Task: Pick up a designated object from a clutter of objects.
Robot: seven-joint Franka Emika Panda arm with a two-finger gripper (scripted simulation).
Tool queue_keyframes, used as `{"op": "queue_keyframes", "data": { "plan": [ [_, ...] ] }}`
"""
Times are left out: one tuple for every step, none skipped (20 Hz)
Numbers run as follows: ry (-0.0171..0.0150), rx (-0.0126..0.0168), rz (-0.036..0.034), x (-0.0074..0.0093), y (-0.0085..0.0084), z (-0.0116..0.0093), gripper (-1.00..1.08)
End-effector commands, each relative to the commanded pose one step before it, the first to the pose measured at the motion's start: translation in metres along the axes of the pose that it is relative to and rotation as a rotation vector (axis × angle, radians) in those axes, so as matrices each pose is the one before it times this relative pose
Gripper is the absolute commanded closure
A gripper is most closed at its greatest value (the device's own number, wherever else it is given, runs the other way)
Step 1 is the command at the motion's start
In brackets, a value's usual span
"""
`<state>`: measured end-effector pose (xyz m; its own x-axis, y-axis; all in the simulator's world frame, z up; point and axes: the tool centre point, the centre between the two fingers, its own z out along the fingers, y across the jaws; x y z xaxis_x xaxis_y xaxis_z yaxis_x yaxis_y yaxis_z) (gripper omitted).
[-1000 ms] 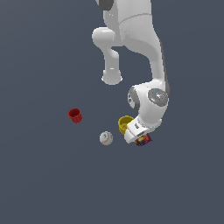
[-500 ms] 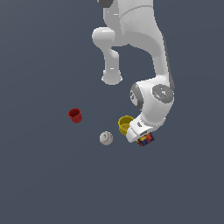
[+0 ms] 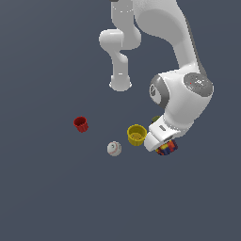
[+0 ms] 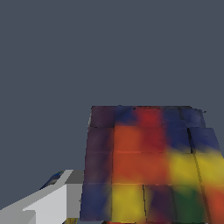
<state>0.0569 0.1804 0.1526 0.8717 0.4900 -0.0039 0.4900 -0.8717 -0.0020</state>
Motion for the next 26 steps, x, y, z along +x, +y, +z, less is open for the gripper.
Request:
{"op": "queue_keyframes", "data": {
  "plan": [
    [0.00382,-0.00038,-0.00041,0.0106,-0.0022,-0.02546,1.08],
    [0.0,0.0,0.0,0.00413,-0.00087,-0.00953,1.08],
    [0.0,0.0,0.0,0.00415,-0.00087,-0.00951,1.08],
    [0.0,0.0,0.0,0.00414,-0.00085,-0.00943,1.08],
    [0.0,0.0,0.0,0.00413,-0.00084,-0.00935,1.08],
    [0.0,0.0,0.0,0.00411,-0.00082,-0.00925,1.08],
    [0.0,0.0,0.0,0.00401,-0.00079,-0.00897,1.08],
    [0.0,0.0,0.0,0.00387,-0.00075,-0.00859,1.08],
    [0.0,0.0,0.0,0.00374,-0.00071,-0.00824,1.08],
    [0.0,0.0,0.0,0.00361,-0.00068,-0.00791,1.08],
    [0.0,0.0,0.0,0.00349,-0.00064,-0.00761,1.08],
    [0.0,0.0,0.0,0.00338,-0.00061,-0.00732,1.08],
    [0.0002,-0.00002,0.00066,0.00314,-0.00015,-0.00718,1.08],
    [0.0,0.0,0.0,0.00318,-0.00056,-0.00679,1.08],
    [0.0,0.0,0.0,0.00308,-0.00053,-0.00654,1.08],
    [0.0,0.0,0.0,0.00299,-0.00051,-0.0063,1.08],
    [0.0,0.0,0.0,0.0029,-0.00049,-0.00608,1.08],
    [0.0,0.0,0.0,0.00282,-0.00046,-0.00586,1.08],
    [0.0,0.0,0.0,0.00274,-0.00044,-0.00564,1.08],
    [0.0,0.0,0.0,0.00266,-0.00042,-0.00544,1.08],
    [-0.00009,-0.00052,0.00045,0.00255,-0.00026,-0.00524,1.08],
    [0.0,0.0,0.0,0.0025,-0.00038,-0.00504,1.08],
    [0.0,0.0,0.0,0.00243,-0.00036,-0.00485,1.08],
    [0.0,0.0,0.0,0.00235,-0.00033,-0.00464,1.08],
    [0.0,0.0,0.0,0.00219,-0.0003,-0.0043,1.08],
    [0.0,0.0,0.0,0.00202,-0.00027,-0.00393,1.08]
  ]
}}
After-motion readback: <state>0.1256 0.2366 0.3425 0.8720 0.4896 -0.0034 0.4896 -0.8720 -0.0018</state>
